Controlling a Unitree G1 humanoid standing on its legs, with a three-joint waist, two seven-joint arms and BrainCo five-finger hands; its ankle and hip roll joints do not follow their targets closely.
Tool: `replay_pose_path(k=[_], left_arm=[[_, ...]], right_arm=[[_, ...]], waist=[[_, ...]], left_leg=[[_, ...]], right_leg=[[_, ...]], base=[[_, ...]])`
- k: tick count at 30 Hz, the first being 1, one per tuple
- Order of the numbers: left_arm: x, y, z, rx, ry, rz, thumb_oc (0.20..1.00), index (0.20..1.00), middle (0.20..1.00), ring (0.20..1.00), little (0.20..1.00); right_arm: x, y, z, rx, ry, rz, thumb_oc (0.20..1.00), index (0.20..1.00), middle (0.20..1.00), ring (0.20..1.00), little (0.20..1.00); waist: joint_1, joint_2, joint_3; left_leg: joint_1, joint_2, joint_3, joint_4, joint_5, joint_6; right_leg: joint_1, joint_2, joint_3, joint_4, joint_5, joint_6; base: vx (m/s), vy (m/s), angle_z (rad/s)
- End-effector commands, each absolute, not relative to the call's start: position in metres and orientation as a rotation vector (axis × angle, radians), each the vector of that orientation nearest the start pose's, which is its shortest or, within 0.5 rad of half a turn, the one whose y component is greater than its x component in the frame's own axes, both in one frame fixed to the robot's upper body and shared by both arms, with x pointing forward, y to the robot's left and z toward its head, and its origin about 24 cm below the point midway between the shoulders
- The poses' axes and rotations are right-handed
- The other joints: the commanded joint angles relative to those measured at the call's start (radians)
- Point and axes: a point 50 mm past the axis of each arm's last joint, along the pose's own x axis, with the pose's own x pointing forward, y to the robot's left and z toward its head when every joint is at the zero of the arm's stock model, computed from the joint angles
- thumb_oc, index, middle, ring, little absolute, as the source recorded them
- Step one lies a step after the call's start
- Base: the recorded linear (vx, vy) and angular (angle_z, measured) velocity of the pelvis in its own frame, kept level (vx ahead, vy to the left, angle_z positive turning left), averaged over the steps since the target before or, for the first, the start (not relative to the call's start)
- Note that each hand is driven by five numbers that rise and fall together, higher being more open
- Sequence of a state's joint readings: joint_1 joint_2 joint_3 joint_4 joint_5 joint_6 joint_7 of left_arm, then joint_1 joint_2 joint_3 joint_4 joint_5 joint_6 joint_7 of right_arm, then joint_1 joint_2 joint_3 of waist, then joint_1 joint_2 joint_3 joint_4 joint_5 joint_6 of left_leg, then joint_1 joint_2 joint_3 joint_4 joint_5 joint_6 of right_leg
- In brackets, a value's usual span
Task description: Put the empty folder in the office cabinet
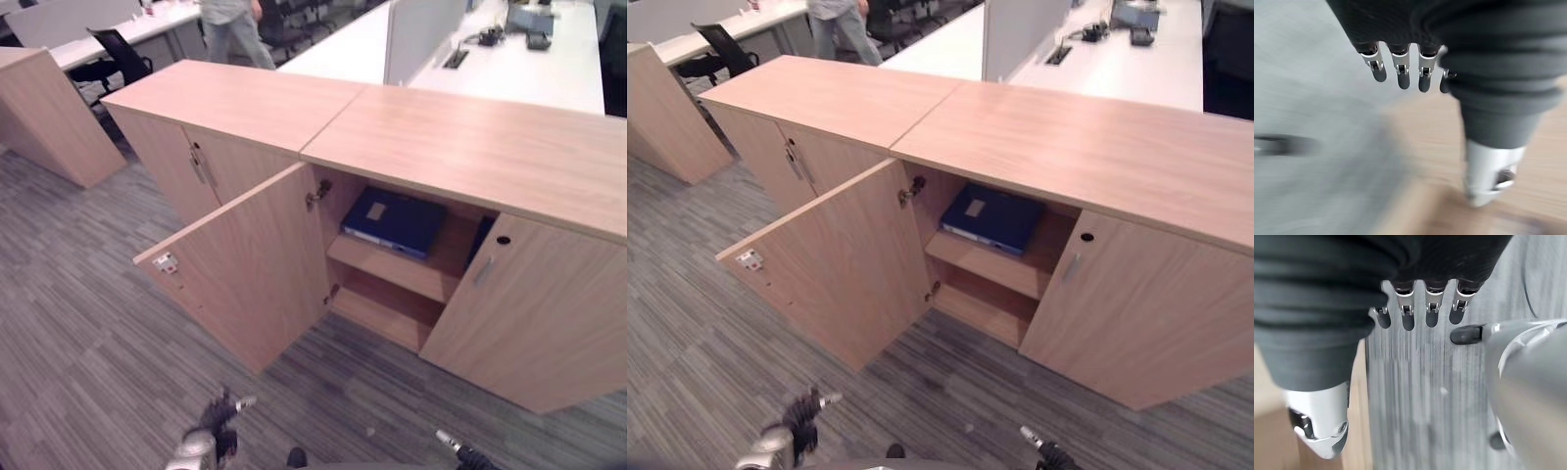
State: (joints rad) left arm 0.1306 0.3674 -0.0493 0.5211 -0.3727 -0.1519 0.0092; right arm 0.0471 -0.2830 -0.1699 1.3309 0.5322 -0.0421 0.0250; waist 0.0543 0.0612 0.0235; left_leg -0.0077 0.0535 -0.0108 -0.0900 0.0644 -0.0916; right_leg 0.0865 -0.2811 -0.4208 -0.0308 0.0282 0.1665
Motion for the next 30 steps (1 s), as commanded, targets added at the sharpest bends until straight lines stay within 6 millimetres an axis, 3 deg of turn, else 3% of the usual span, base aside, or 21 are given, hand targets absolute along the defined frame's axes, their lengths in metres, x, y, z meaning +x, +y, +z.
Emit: replay_pose_path(k=[1, 2, 3, 4, 5, 6, 7, 8, 11, 13, 17, 20, 24, 30], left_arm=[[0.180, 0.288, -0.044, 0.161, 0.407, 0.181, 1.000, 1.000, 1.000, 1.000, 1.000], [0.180, 0.290, -0.042, 0.175, 0.405, 0.190, 1.000, 1.000, 1.000, 1.000, 1.000], [0.180, 0.290, -0.042, 0.175, 0.406, 0.192, 1.000, 1.000, 1.000, 1.000, 1.000], [0.191, 0.293, -0.028, 0.214, 0.356, 0.196, 1.000, 1.000, 1.000, 1.000, 1.000], [0.195, 0.298, -0.020, 0.249, 0.335, 0.197, 1.000, 1.000, 1.000, 1.000, 1.000], [0.201, 0.304, -0.003, 0.288, 0.283, 0.192, 1.000, 1.000, 1.000, 1.000, 1.000], [0.202, 0.307, 0.000, 0.299, 0.279, 0.196, 1.000, 1.000, 1.000, 1.000, 1.000], [0.200, 0.315, 0.000, 0.305, 0.292, 0.233, 1.000, 1.000, 1.000, 1.000, 1.000], [0.205, 0.324, 0.004, 0.274, 0.280, 0.282, 1.000, 1.000, 1.000, 1.000, 1.000], [0.205, 0.342, 0.008, 0.173, 0.251, 0.402, 1.000, 1.000, 1.000, 1.000, 1.000], [0.212, 0.363, 0.018, 0.137, 0.231, 0.504, 1.000, 1.000, 1.000, 1.000, 1.000], [0.212, 0.377, 0.025, 0.149, 0.229, 0.553, 1.000, 1.000, 1.000, 1.000, 1.000], [0.221, 0.406, 0.053, 0.251, 0.218, 0.607, 1.000, 1.000, 1.000, 1.000, 1.000], [0.234, 0.421, 0.076, 0.304, 0.208, 0.642, 1.000, 1.000, 1.000, 1.000, 1.000]], right_arm=[[0.066, -0.293, -0.150, 0.314, 1.128, -0.703, 1.000, 1.000, 1.000, 1.000, 1.000], [0.069, -0.297, -0.148, 0.296, 1.126, -0.697, 1.000, 1.000, 1.000, 1.000, 1.000], [0.069, -0.297, -0.148, 0.293, 1.127, -0.695, 1.000, 1.000, 1.000, 1.000, 1.000], [0.082, -0.300, -0.144, 0.291, 1.086, -0.688, 1.000, 1.000, 1.000, 1.000, 1.000], [0.085, -0.298, -0.144, 0.301, 1.073, -0.680, 1.000, 1.000, 1.000, 1.000, 1.000], [0.085, -0.296, -0.145, 0.309, 1.075, -0.675, 1.000, 1.000, 1.000, 1.000, 1.000], [0.085, -0.292, -0.146, 0.325, 1.072, -0.660, 1.000, 1.000, 1.000, 1.000, 1.000], [0.085, -0.290, -0.147, 0.320, 1.074, -0.650, 1.000, 1.000, 1.000, 1.000, 1.000], [0.079, -0.282, -0.151, 0.323, 1.104, -0.641, 1.000, 1.000, 1.000, 1.000, 1.000], [0.071, -0.277, -0.155, 0.333, 1.139, -0.634, 1.000, 1.000, 1.000, 1.000, 1.000], [0.073, -0.276, -0.155, 0.352, 1.122, -0.646, 1.000, 1.000, 1.000, 1.000, 1.000], [0.070, -0.278, -0.154, 0.351, 1.120, -0.650, 1.000, 1.000, 1.000, 1.000, 1.000], [0.065, -0.283, -0.153, 0.385, 1.110, -0.697, 1.000, 1.000, 1.000, 1.000, 1.000], [0.062, -0.286, -0.153, 0.438, 1.087, -0.741, 1.000, 1.000, 1.000, 1.000, 1.000]], waist=[[0.040, 0.014, -0.027], [0.045, 0.018, -0.029], [0.048, 0.020, -0.028], [0.050, 0.047, -0.009], [0.048, 0.056, -0.004], [0.047, 0.064, 0.003], [0.043, 0.063, 0.008], [0.048, 0.056, 0.006], [0.050, 0.034, -0.003], [0.051, 0.005, -0.022], [0.046, -0.018, -0.032], [0.034, -0.025, -0.036], [0.018, -0.031, -0.047], [0.002, -0.029, -0.054]], left_leg=[[-0.030, -0.043, -0.023, 0.003, -0.116, 0.047], [-0.026, -0.070, -0.007, 0.003, -0.126, 0.064], [-0.020, -0.069, -0.002, 0.003, -0.134, 0.065], [-0.011, -0.084, 0.026, 0.003, -0.134, 0.087], [-0.004, -0.085, 0.029, 0.003, -0.131, 0.093], [0.003, -0.080, 0.028, 0.003, -0.125, 0.097], [0.006, -0.075, 0.030, 0.003, -0.122, 0.096], [0.015, -0.074, 0.040, 0.003, -0.122, 0.091], [0.011, -0.081, 0.049, 0.003, -0.125, 0.089], [0.010, -0.073, 0.085, 0.003, -0.111, 0.084], [0.022, -0.053, 0.095, 0.003, -0.111, 0.071], [0.030, -0.044, 0.099, 0.003, -0.113, 0.064], [0.040, -0.026, 0.115, 0.003, -0.116, 0.053], [0.050, -0.017, 0.126, 0.003, -0.120, 0.047]], right_leg=[[-0.025, -0.208, -0.034, -0.016, 0.212, 0.081], [-0.042, -0.235, -0.054, -0.009, 0.253, 0.085], [-0.042, -0.235, -0.047, -0.008, 0.252, 0.087], [-0.067, -0.230, -0.088, 0.049, 0.195, 0.072], [-0.072, -0.208, -0.081, 0.094, 0.163, 0.062], [-0.084, -0.182, -0.050, 0.152, 0.134, 0.052], [-0.088, -0.144, -0.009, 0.166, 0.068, 0.032], [-0.079, -0.127, -0.009, 0.152, 0.057, 0.033], [-0.032, -0.100, -0.038, 0.083, 0.052, 0.033], [-0.018, -0.078, -0.035, 0.000, 0.101, 0.039], [0.001, -0.064, -0.031, -0.020, 0.102, 0.044], [0.012, -0.055, -0.026, -0.033, 0.096, 0.043], [0.019, -0.039, -0.017, -0.051, 0.083, 0.041], [0.020, -0.029, 0.000, -0.053, 0.073, 0.040]], base=[[0.10, 0.623, 0.21], [0.04, 0.344, -0.02], [0.00, 0.422, -0.20], [0.00, 0.352, -0.48], [-0.01, 0.393, -0.61], [0.02, 0.166, -0.61], [0.03, 0.081, -0.34], [0.02, 0.029, -0.23], [0.00, -0.061, -0.27], [0.02, -0.115, -0.15], [0.05, -0.101, -0.28], [0.04, -0.077, -0.06], [0.03, -0.074, -0.04], [0.01, -0.026, -0.07]])
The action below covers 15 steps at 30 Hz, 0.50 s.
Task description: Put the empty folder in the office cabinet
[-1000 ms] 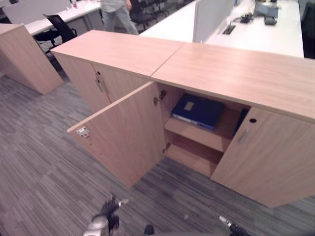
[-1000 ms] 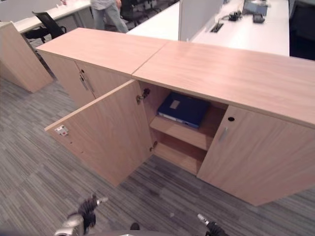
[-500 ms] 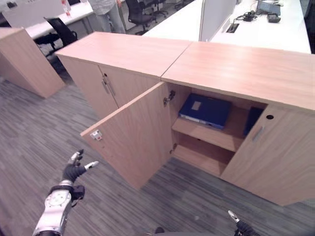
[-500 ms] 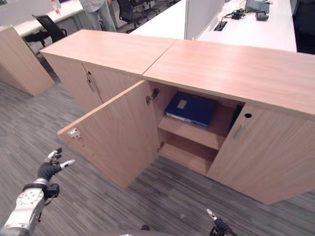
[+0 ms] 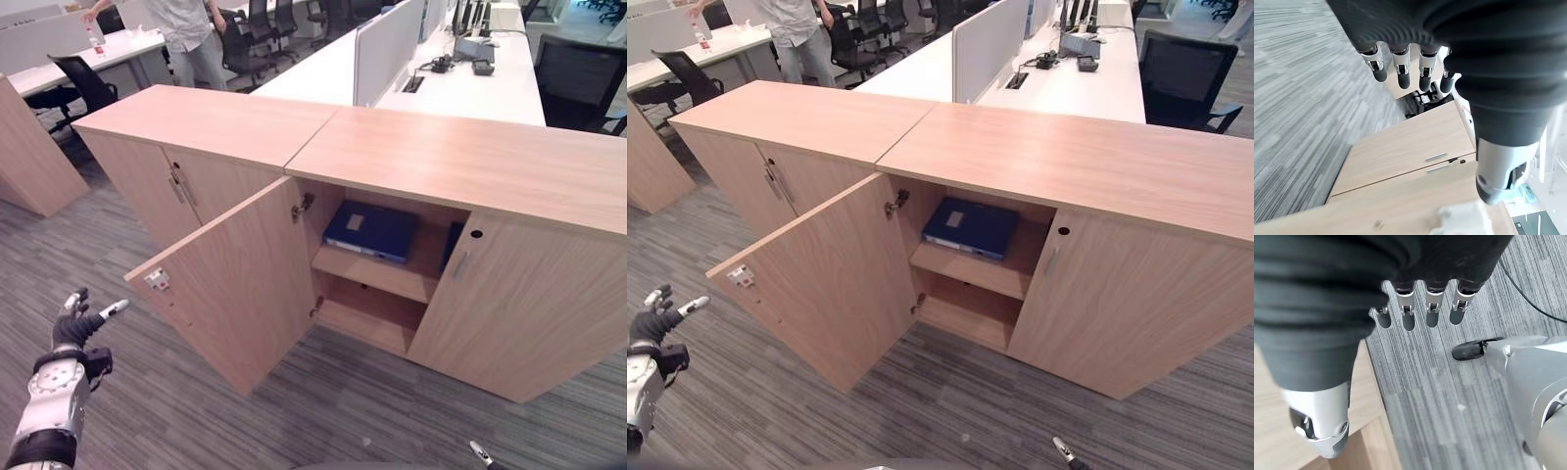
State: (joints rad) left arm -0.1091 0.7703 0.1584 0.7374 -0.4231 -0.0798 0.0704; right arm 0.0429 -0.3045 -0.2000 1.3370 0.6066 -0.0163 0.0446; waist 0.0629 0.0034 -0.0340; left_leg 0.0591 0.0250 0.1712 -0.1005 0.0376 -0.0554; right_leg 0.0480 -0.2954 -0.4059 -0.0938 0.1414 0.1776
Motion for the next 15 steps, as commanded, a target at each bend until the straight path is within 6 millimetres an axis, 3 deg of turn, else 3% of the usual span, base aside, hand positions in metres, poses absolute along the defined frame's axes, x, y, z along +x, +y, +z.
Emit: replay_pose_path(k=[1, 7, 15], left_arm=[[0.237, 0.425, 0.082, 0.312, 0.205, 0.649, 1.000, 1.000, 1.000, 1.000, 1.000], [0.248, 0.432, 0.094, 0.340, 0.225, 0.664, 1.000, 1.000, 1.000, 1.000, 1.000], [0.304, 0.389, 0.094, 0.253, 0.207, 0.531, 1.000, 1.000, 1.000, 1.000, 1.000]], right_arm=[[0.061, -0.287, -0.153, 0.442, 1.090, -0.749, 1.000, 1.000, 1.000, 1.000, 1.000], [0.062, -0.289, -0.152, 0.462, 1.075, -0.765, 1.000, 1.000, 1.000, 1.000, 1.000], [0.071, -0.292, -0.149, 0.454, 1.058, -0.750, 1.000, 1.000, 1.000, 1.000, 1.000]], waist=[[-0.012, 0.030, 0.002], [-0.026, 0.033, -0.003], [-0.064, 0.037, -0.008]], left_leg=[[-0.013, 0.013, -0.053, 0.013, -0.094, 0.010], [-0.004, 0.016, -0.041, 0.013, -0.097, 0.009], [0.002, 0.007, -0.027, 0.013, -0.102, 0.015]], right_leg=[[0.058, -0.014, -0.009, 0.010, -0.040, 0.030], [0.056, -0.013, 0.006, 0.008, -0.037, 0.034], [0.046, -0.020, 0.028, 0.010, -0.030, 0.040]], base=[[0.00, -0.007, -0.14], [0.00, 0.002, -0.08], [-0.02, 0.013, -0.06]])
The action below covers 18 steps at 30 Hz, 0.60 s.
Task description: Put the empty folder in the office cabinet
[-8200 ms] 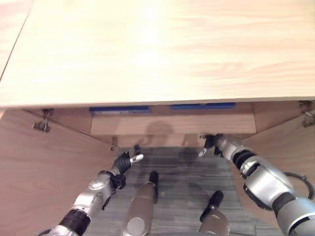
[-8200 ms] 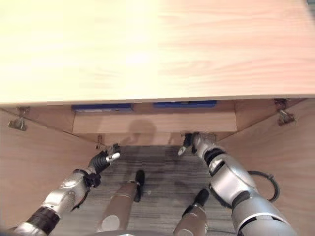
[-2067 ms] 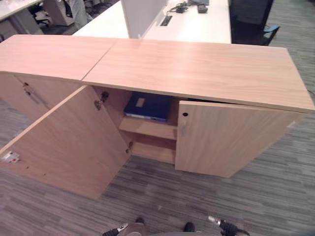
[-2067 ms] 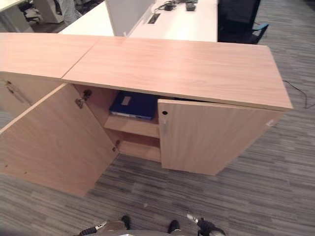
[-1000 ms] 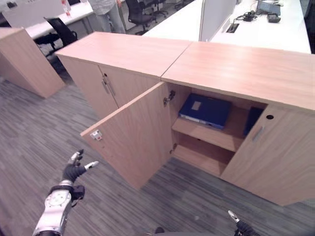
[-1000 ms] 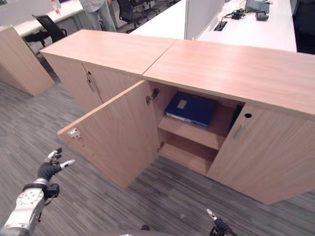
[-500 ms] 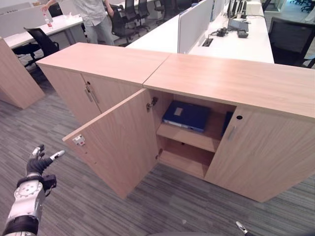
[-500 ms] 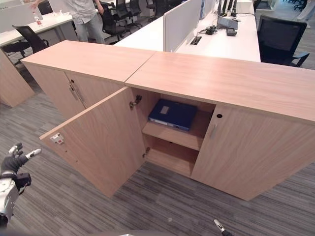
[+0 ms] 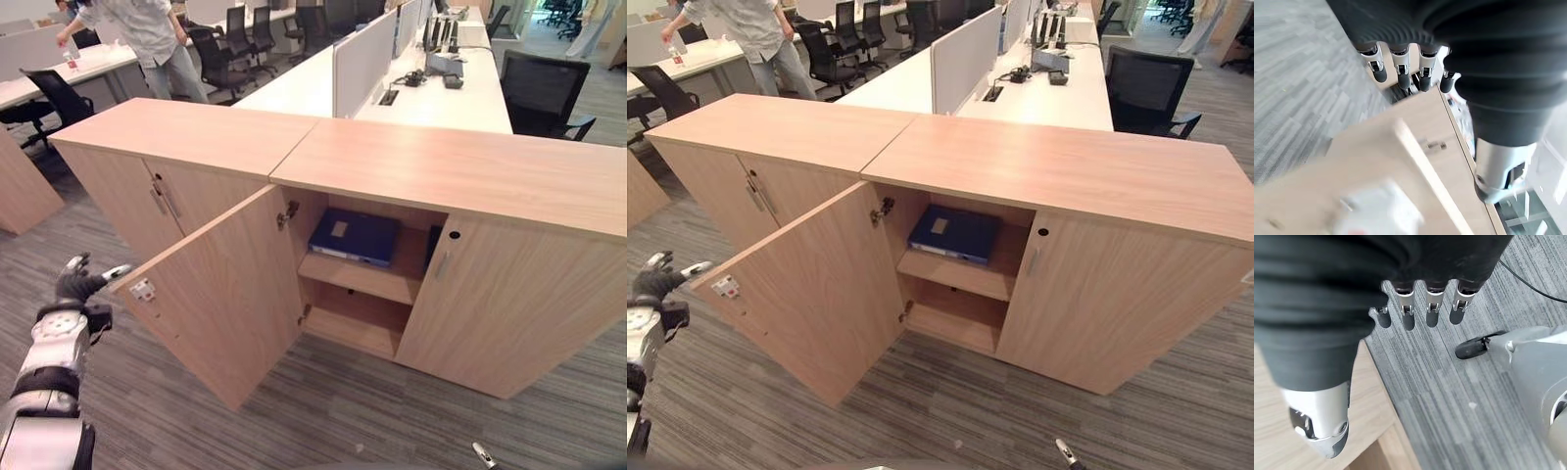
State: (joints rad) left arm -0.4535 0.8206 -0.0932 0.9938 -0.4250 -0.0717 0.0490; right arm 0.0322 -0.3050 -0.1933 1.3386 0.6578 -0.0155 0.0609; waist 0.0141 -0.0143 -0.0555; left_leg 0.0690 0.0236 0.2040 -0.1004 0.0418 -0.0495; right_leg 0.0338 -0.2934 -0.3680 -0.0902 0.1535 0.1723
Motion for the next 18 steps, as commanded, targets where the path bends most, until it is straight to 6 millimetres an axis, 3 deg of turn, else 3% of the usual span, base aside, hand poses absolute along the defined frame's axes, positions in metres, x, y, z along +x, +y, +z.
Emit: replay_pose_path(k=[1, 7, 15, 18], left_arm=[[0.307, 0.384, 0.090, 0.237, 0.216, 0.515, 1.000, 1.000, 1.000, 1.000, 1.000], [0.319, 0.352, 0.059, 0.191, 0.317, 0.431, 1.000, 1.000, 1.000, 1.000, 1.000], [0.321, 0.308, 0.018, 0.174, 0.426, 0.306, 1.000, 1.000, 1.000, 1.000, 1.000], [0.319, 0.275, -0.004, 0.176, 0.458, 0.199, 1.000, 1.000, 1.000, 1.000, 1.000]], right_arm=[[0.072, -0.291, -0.149, 0.451, 1.058, -0.747, 1.000, 1.000, 1.000, 1.000, 1.000], [0.078, -0.290, -0.149, 0.438, 1.060, -0.727, 1.000, 1.000, 1.000, 1.000, 1.000], [0.076, -0.291, -0.149, 0.430, 1.076, -0.736, 1.000, 1.000, 1.000, 1.000, 1.000], [0.075, -0.291, -0.149, 0.432, 1.085, -0.745, 1.000, 1.000, 1.000, 1.000, 1.000]], waist=[[-0.019, 0.055, 0.013], [-0.038, 0.053, 0.006], [-0.047, 0.043, 0.005], [-0.045, 0.037, 0.008]], left_leg=[[-0.008, 0.007, -0.059, 0.013, -0.107, 0.010], [-0.002, 0.006, -0.045, 0.013, -0.111, 0.013], [0.002, 0.007, -0.033, 0.013, -0.109, 0.016], [0.005, 0.010, -0.037, 0.013, -0.109, 0.017]], right_leg=[[0.059, -0.023, -0.007, 0.007, -0.041, 0.045], [0.051, -0.023, 0.011, 0.003, -0.035, 0.046], [0.042, -0.020, 0.028, 0.003, -0.034, 0.040], [0.046, -0.019, 0.031, 0.003, -0.038, 0.035]], base=[[-0.02, 0.010, -0.08], [-0.01, 0.007, -0.10], [-0.01, 0.001, -0.06], [0.00, 0.000, 0.00]])
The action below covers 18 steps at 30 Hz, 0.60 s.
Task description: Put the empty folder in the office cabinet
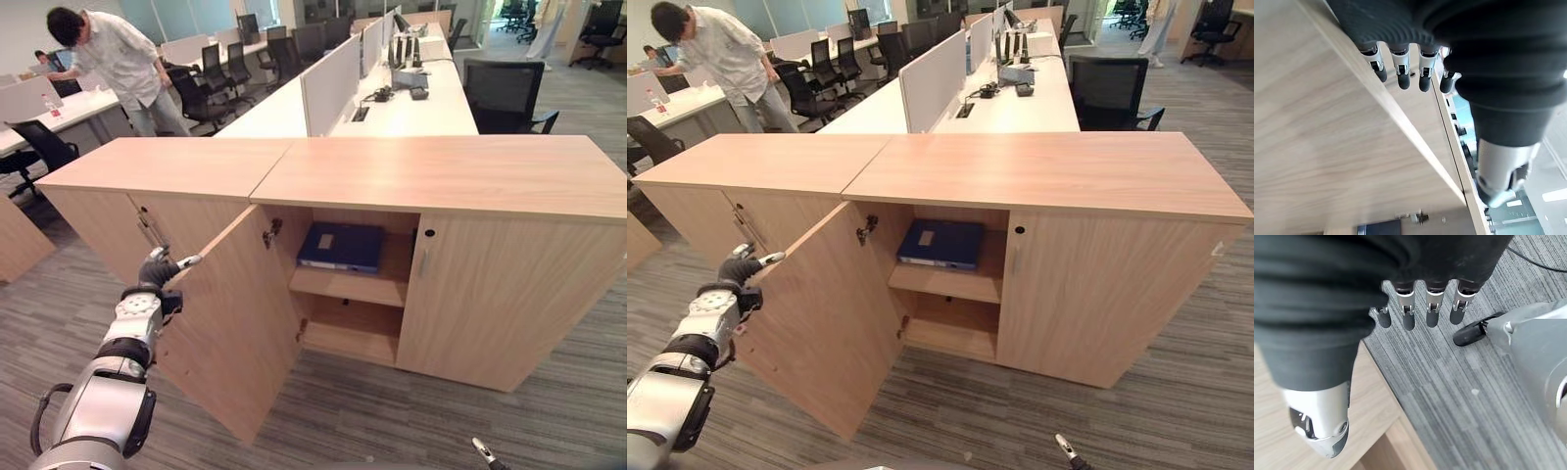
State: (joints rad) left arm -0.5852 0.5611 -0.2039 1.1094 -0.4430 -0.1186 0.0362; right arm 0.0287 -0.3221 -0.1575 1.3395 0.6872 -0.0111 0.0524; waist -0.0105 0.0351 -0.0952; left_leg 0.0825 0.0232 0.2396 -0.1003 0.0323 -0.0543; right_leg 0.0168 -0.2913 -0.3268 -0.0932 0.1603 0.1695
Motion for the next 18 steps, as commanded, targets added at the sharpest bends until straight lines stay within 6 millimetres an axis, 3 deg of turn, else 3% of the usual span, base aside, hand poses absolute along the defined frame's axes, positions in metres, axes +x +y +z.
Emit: replay_pose_path(k=[1, 2, 3, 6, 12, 14, 15, 18], left_arm=[[0.318, 0.266, -0.007, 0.177, 0.458, 0.173, 1.000, 1.000, 1.000, 1.000, 1.000], [0.318, 0.266, -0.008, 0.177, 0.459, 0.172, 1.000, 1.000, 1.000, 1.000, 1.000], [0.320, 0.236, -0.013, 0.175, 0.431, 0.073, 1.000, 1.000, 1.000, 1.000, 1.000], [0.315, 0.193, -0.018, 0.106, 0.374, -0.059, 1.000, 1.000, 1.000, 1.000, 1.000], [0.288, 0.139, -0.046, 0.001, 0.447, -0.227, 1.000, 1.000, 1.000, 1.000, 1.000], [0.286, 0.131, -0.046, -0.009, 0.446, -0.256, 1.000, 1.000, 1.000, 1.000, 1.000], [0.284, 0.109, -0.040, -0.050, 0.415, -0.332, 1.000, 1.000, 1.000, 1.000, 1.000], [0.285, 0.081, -0.021, -0.128, 0.338, -0.454, 1.000, 1.000, 1.000, 1.000, 1.000]], right_arm=[[0.075, -0.290, -0.150, 0.434, 1.086, -0.744, 1.000, 1.000, 1.000, 1.000, 1.000], [0.075, -0.290, -0.150, 0.434, 1.086, -0.745, 1.000, 1.000, 1.000, 1.000, 1.000], [0.075, -0.288, -0.150, 0.444, 1.087, -0.751, 1.000, 1.000, 1.000, 1.000, 1.000], [0.077, -0.284, -0.152, 0.457, 1.083, -0.758, 1.000, 1.000, 1.000, 1.000, 1.000], [0.087, -0.273, -0.153, 0.489, 1.076, -0.737, 1.000, 1.000, 1.000, 1.000, 1.000], [0.089, -0.272, -0.154, 0.492, 1.077, -0.732, 1.000, 1.000, 1.000, 1.000, 1.000], [0.093, -0.268, -0.154, 0.497, 1.077, -0.723, 1.000, 1.000, 1.000, 1.000, 1.000], [0.098, -0.266, -0.154, 0.503, 1.074, -0.716, 1.000, 1.000, 1.000, 1.000, 1.000]], waist=[[-0.020, -0.014, 0.049], [-0.020, -0.014, 0.048], [-0.016, -0.017, 0.053], [-0.009, -0.021, 0.059], [-0.003, -0.025, 0.072], [-0.003, -0.025, 0.073], [-0.003, -0.026, 0.080], [-0.004, -0.024, 0.090]], left_leg=[[-0.008, 0.011, -0.074, 0.013, -0.100, 0.022], [-0.008, 0.011, -0.074, 0.013, -0.100, 0.022], [-0.007, 0.011, -0.079, 0.013, -0.100, 0.022], [-0.012, 0.010, -0.091, 0.013, -0.101, 0.024], [-0.022, 0.010, -0.107, 0.013, -0.101, 0.027], [-0.023, 0.010, -0.109, 0.013, -0.100, 0.027], [-0.026, 0.011, -0.112, 0.013, -0.099, 0.028], [-0.028, 0.012, -0.120, 0.013, -0.101, 0.028]], right_leg=[[0.064, -0.021, -0.011, 0.006, -0.045, 0.037], [0.064, -0.021, -0.011, 0.006, -0.045, 0.037], [0.068, -0.021, -0.015, 0.006, -0.047, 0.036], [0.068, -0.021, -0.025, 0.006, -0.051, 0.035], [0.065, -0.021, -0.032, 0.006, -0.058, 0.031], [0.065, -0.020, -0.033, 0.006, -0.059, 0.031], [0.064, -0.019, -0.036, 0.006, -0.059, 0.030], [0.067, -0.016, -0.039, 0.006, -0.062, 0.030]], base=[[0.00, 0.000, 0.00], [0.00, 0.000, 0.00], [0.00, 0.000, 0.00], [-0.01, -0.005, 0.01], [-0.02, -0.014, 0.08], [0.00, 0.000, 0.00], [0.00, 0.000, 0.00], [-0.02, -0.015, 0.05]])
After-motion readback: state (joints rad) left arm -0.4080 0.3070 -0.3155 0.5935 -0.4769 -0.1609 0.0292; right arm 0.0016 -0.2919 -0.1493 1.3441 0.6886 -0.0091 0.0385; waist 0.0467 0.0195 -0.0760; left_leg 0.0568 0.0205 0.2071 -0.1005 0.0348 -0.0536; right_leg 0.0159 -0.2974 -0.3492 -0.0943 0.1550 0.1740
